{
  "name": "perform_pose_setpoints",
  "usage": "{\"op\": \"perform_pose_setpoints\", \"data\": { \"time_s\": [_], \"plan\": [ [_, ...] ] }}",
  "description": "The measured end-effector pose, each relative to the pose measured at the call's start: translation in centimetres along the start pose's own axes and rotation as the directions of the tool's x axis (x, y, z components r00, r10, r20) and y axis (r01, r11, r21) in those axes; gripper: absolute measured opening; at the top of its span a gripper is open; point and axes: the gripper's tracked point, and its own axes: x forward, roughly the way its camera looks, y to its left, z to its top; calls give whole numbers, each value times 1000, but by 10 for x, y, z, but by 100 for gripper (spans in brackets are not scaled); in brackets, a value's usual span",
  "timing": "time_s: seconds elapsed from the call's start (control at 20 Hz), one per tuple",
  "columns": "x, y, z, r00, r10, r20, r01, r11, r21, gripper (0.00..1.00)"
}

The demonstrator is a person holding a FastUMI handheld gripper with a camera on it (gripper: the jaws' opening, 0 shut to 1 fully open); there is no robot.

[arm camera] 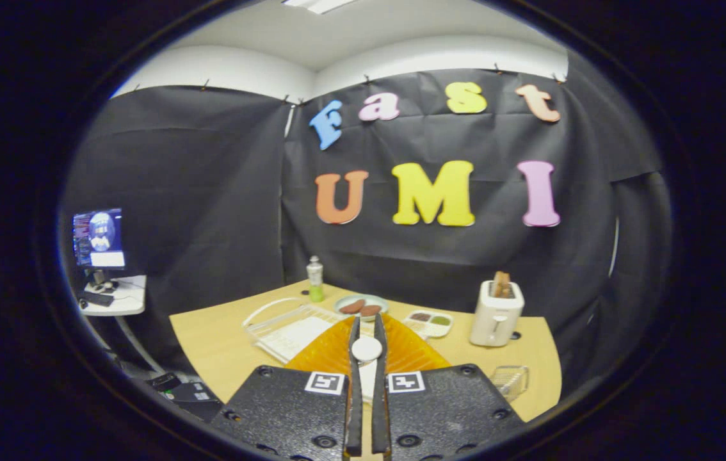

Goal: Take the plate from the dish rack, then take the spoon from the basket and place it into the plate.

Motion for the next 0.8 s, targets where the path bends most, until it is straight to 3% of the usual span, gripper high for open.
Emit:
{"op": "perform_pose_setpoints", "data": {
  "time_s": [0.25,0.55,0.8],
  "plan": [
    [39,62,-55,968,180,-177,-186,982,-16,11],
    [60,78,-103,909,254,-331,-263,965,19,12],
    [67,88,-117,874,302,-381,-307,950,50,13]
  ]
}}
